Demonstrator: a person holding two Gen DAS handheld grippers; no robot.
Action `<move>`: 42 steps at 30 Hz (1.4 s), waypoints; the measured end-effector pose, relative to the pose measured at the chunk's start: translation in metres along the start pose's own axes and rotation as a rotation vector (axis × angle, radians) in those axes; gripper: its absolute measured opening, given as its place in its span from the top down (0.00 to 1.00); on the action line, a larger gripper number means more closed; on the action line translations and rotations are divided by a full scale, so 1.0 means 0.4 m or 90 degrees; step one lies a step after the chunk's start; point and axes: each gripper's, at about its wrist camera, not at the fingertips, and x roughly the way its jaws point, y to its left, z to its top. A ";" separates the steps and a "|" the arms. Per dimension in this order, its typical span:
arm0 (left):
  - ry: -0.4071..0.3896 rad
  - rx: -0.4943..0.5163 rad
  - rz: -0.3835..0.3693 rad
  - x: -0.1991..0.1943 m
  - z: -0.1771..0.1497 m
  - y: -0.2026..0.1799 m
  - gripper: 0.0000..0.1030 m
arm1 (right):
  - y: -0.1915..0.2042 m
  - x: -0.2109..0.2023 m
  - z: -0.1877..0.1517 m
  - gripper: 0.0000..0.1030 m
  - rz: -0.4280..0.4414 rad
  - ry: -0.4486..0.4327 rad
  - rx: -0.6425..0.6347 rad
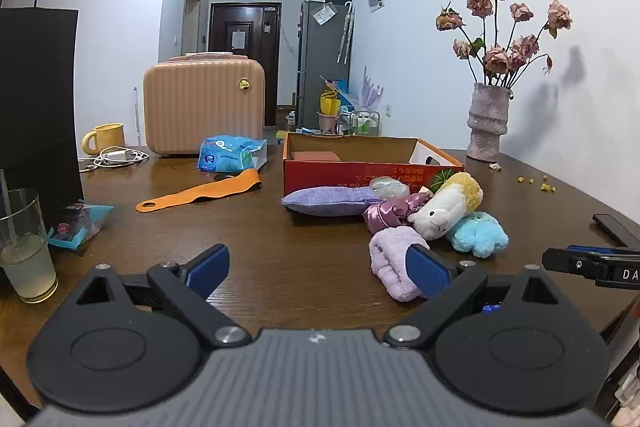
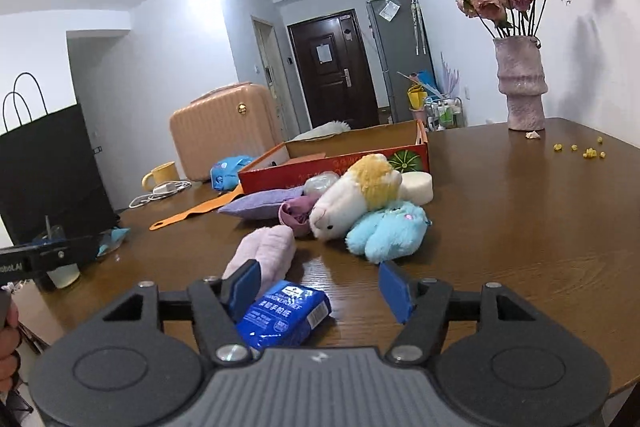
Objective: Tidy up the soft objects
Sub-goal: 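Close both grippers on the pink fuzzy roll beside the plush toys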
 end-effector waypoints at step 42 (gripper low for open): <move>0.189 -0.055 -0.181 0.396 -0.027 -0.053 0.59 | -0.013 0.333 0.020 0.51 0.085 0.098 0.045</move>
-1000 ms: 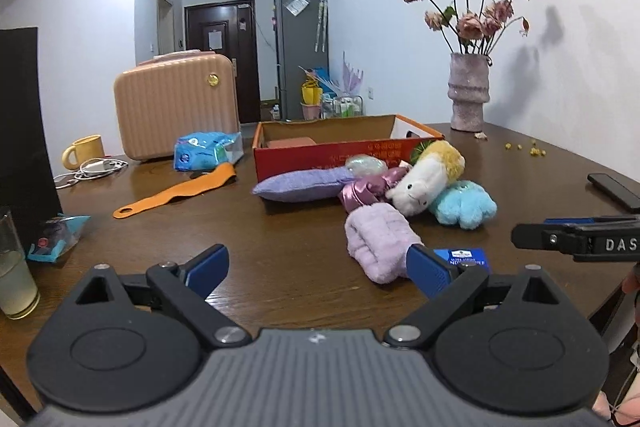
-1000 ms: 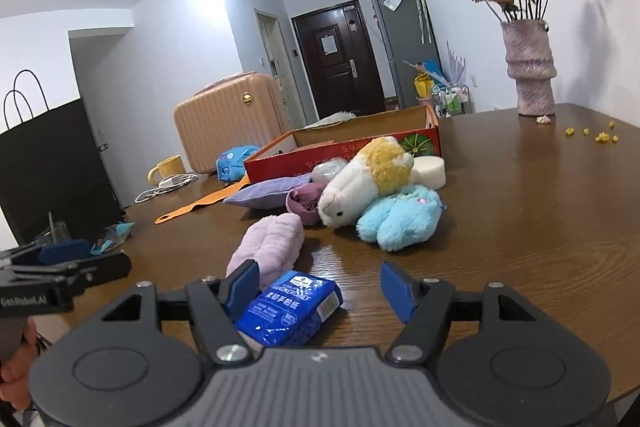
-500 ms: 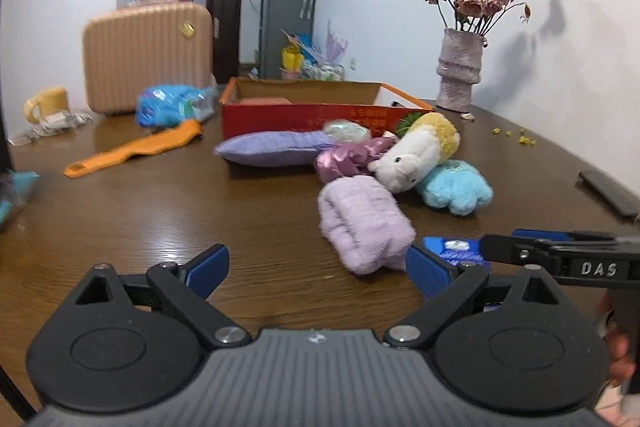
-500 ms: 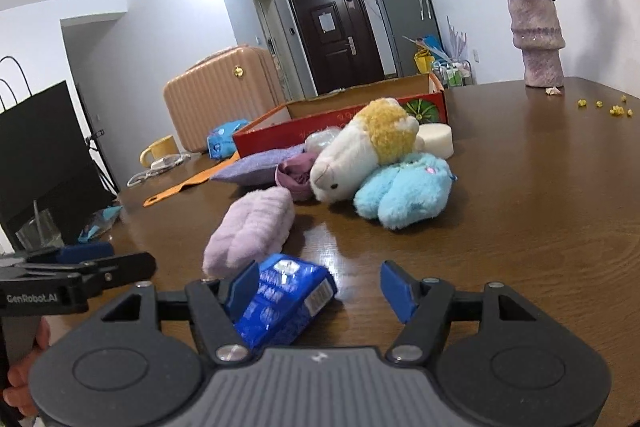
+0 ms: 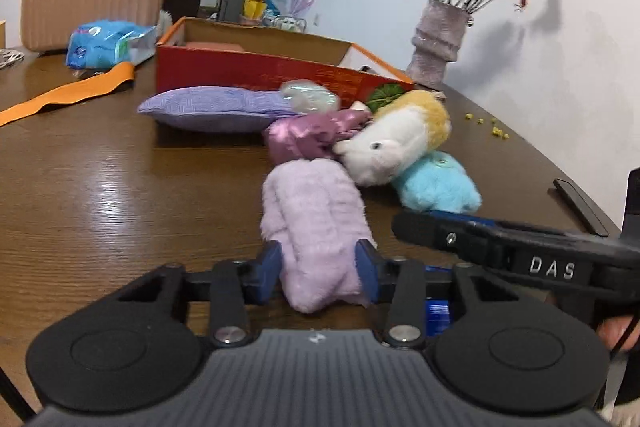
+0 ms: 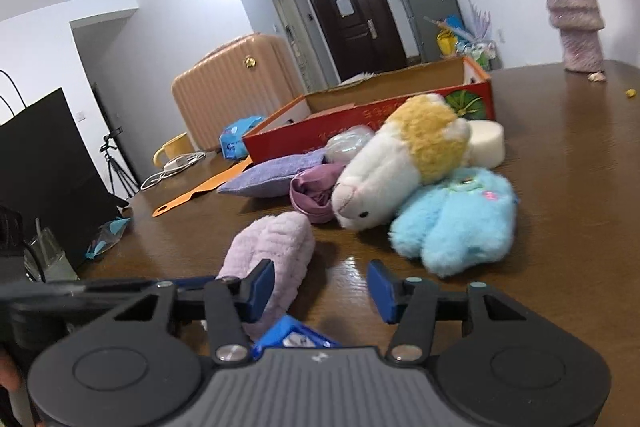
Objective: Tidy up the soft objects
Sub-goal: 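Close both grippers on the pink fuzzy roll beside the plush toys, then lift the pink roll and carry it into the cardboard box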
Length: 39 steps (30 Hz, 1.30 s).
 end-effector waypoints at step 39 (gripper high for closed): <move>-0.084 -0.089 -0.084 -0.178 0.028 -0.003 0.77 | 0.103 -0.093 0.068 0.74 0.079 -0.013 0.024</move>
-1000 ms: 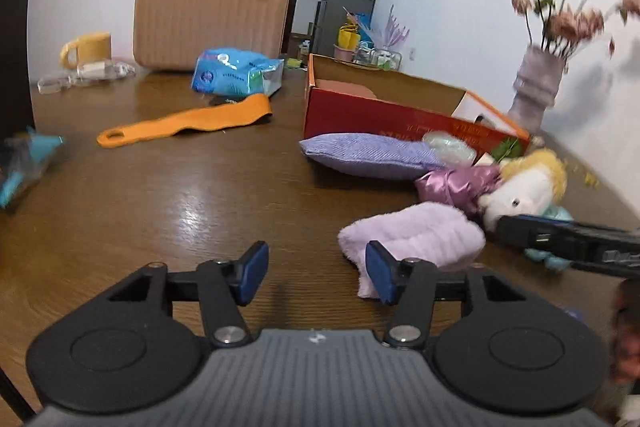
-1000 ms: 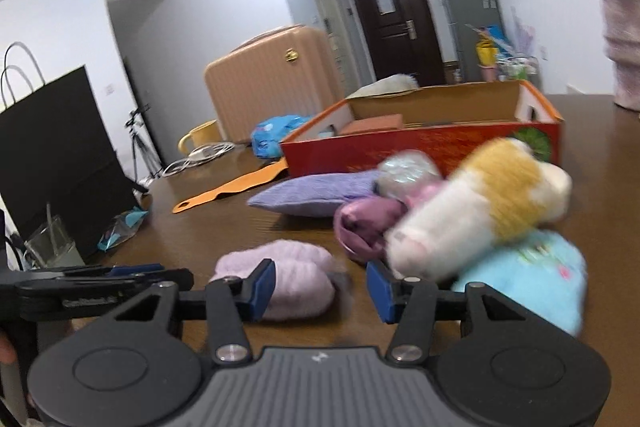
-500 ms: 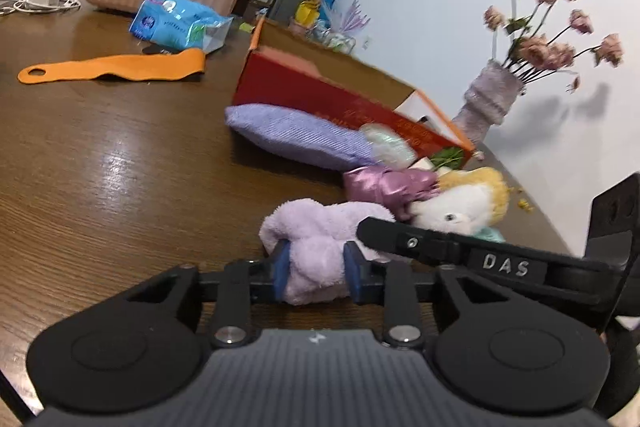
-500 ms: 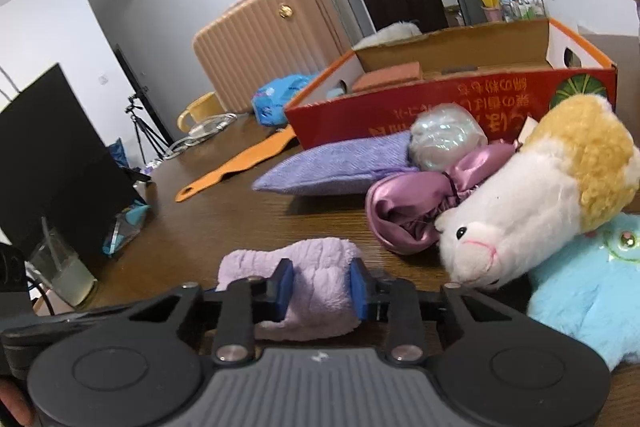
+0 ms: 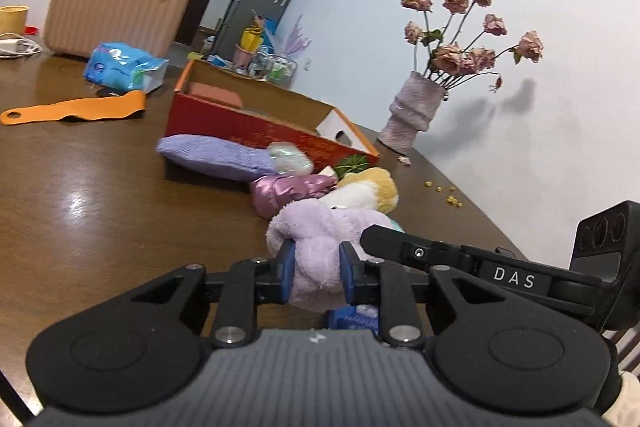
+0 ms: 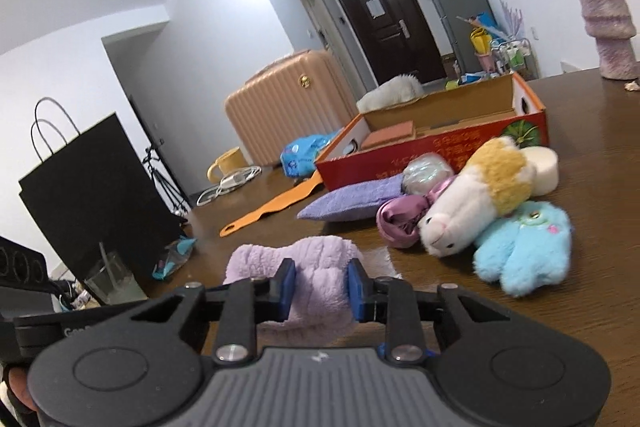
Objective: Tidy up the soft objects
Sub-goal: 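Lift the pink roll and carry it into the cardboard box, then open both grippers beside the sponge and withdraw from the box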
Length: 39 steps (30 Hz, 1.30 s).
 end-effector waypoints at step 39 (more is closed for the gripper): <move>0.096 0.104 0.132 0.666 0.634 0.209 0.48 | -0.370 0.623 0.660 0.55 -0.223 0.102 -0.018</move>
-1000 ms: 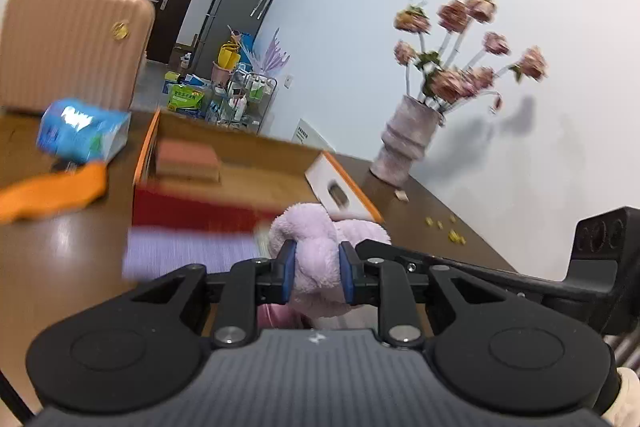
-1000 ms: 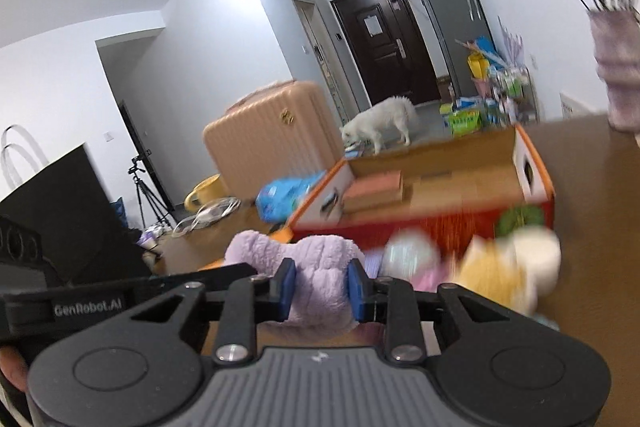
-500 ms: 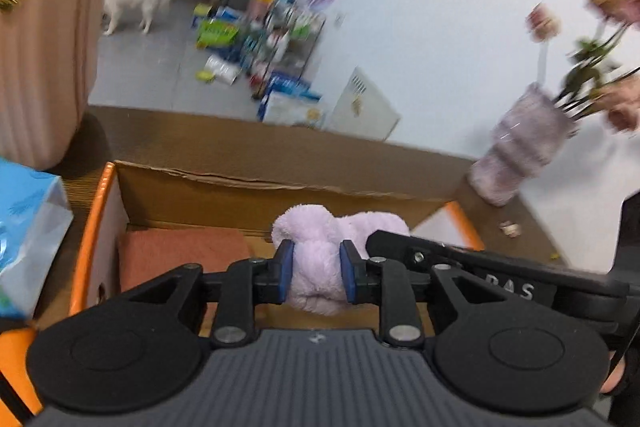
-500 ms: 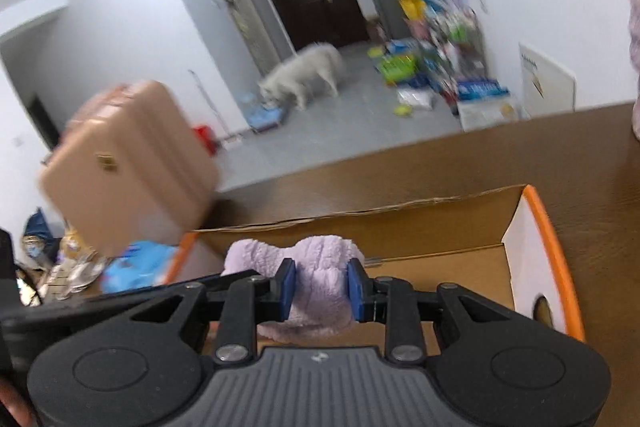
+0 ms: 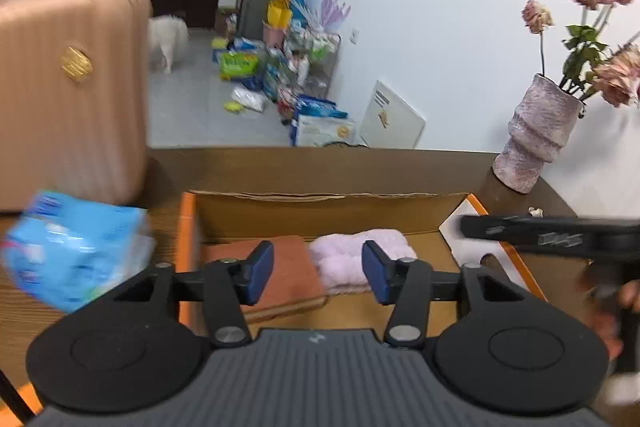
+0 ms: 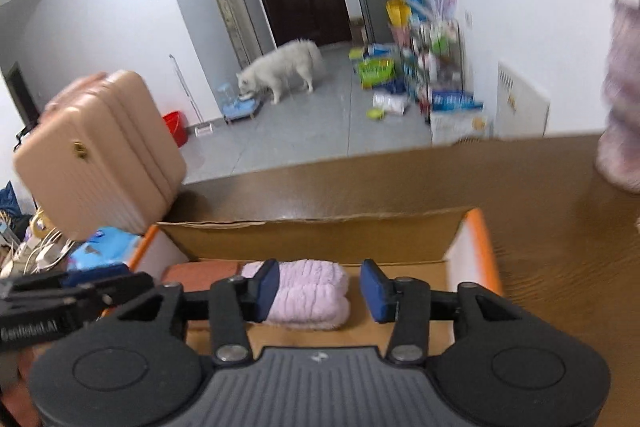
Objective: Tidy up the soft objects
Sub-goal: 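Open both grippers beside the sponge and withdraw from the box, then close both grippers on the lavender pillow in front of the box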
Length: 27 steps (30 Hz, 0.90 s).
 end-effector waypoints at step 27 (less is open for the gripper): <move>-0.230 0.105 0.088 -0.794 -0.728 -0.279 0.01 | 0.105 -0.859 -0.762 0.26 -0.008 -0.244 -0.136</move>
